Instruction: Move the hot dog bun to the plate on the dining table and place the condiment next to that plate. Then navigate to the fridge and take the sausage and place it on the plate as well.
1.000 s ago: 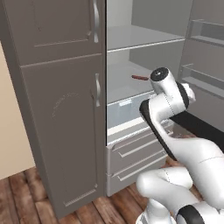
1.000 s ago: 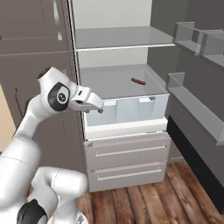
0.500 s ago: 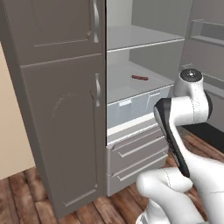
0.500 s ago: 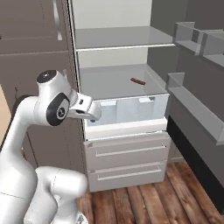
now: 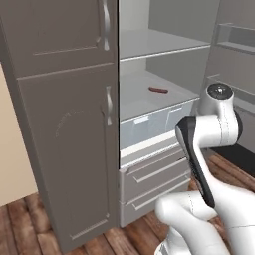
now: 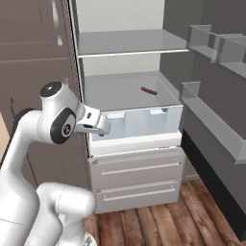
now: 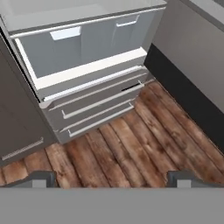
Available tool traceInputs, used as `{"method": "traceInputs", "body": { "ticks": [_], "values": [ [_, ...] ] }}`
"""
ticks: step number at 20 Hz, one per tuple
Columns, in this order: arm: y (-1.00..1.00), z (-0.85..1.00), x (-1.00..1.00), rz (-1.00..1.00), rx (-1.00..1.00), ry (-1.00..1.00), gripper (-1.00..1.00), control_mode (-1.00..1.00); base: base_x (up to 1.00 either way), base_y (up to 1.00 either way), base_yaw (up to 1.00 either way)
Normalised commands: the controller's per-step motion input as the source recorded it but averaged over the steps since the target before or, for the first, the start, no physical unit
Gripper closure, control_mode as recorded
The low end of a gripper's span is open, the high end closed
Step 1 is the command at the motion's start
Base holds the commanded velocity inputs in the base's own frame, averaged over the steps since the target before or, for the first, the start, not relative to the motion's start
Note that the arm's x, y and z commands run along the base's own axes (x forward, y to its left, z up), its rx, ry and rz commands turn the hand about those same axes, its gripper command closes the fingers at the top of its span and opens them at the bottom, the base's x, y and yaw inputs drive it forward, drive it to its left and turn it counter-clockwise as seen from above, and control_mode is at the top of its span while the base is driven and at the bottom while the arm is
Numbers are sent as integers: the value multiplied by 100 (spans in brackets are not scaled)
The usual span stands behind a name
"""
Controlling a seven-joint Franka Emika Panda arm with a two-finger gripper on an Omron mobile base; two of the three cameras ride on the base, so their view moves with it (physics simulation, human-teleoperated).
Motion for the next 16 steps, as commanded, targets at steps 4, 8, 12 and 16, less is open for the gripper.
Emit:
{"method": "traceInputs", "body": {
  "ticks": [4,8,12,16],
  "values": [
    [0,0,0,0,0,0,-100,100,86,-64,0],
    [0,0,0,0,0,0,-100,100,62,-70,7],
    [0,0,0,0,0,0,-100,100,42,-34,21],
    [0,0,0,0,0,0,-100,100,60,-4,38]
  ]
}}
